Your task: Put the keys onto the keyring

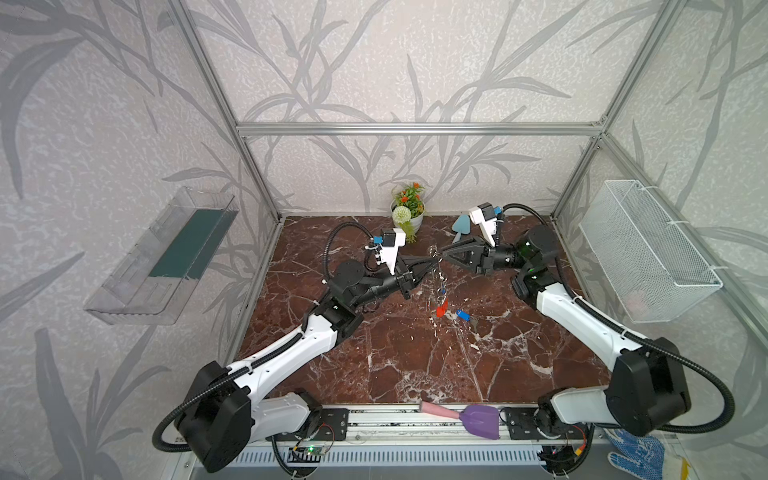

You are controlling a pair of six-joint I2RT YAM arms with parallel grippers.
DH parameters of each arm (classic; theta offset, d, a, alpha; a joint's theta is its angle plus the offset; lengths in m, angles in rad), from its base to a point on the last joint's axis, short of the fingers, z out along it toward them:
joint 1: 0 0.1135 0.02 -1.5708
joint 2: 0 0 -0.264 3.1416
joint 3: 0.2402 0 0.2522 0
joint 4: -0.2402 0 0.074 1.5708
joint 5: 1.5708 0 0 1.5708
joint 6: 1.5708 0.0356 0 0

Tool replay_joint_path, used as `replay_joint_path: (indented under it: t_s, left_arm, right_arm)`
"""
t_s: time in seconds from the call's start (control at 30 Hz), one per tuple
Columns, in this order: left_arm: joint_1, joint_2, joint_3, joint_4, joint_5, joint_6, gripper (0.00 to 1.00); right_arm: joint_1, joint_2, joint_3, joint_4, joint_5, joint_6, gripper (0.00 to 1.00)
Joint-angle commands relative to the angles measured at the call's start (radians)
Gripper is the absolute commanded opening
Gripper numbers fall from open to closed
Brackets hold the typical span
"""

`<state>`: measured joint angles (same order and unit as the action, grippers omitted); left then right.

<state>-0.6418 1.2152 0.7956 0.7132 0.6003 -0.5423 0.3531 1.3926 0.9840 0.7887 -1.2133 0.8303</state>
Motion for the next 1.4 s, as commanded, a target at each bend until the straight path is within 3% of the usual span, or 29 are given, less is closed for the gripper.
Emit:
replay_joint_path:
  t_s: [0.0, 0.23, 0.43, 0.7, 1.23, 1.37]
  left_arm:
    - [-0.006, 0.003, -0.001, 0.082, 0.021, -0.017, 0.0]
    - [-0.006, 0.004, -0.001, 0.076, 0.017, -0.015, 0.0]
    - [-0.005, 0.002, 0.007, 0.041, 0.021, -0.002, 0.0]
    - [-0.002, -0.016, 0.052, -0.145, 0.031, 0.034, 0.04]
    - [-0.003, 0.026, 0.077, -0.14, 0.062, -0.005, 0.12]
    - [-0.004, 0.035, 0.077, -0.128, 0.065, -0.016, 0.08]
  right_arm:
    - [0.01, 0.014, 0.005, 0.037, -0.011, 0.006, 0.23]
    - [0.015, 0.012, -0.002, 0.038, -0.015, 0.009, 0.17]
    - [0.015, 0.015, -0.01, 0.054, -0.015, 0.02, 0.0]
    - [0.019, 0.016, -0.019, 0.066, -0.005, 0.022, 0.0]
    - [0.03, 0.028, -0.024, 0.078, -0.003, 0.021, 0.0]
    - [0.03, 0.031, -0.025, 0.084, -0.003, 0.026, 0.0]
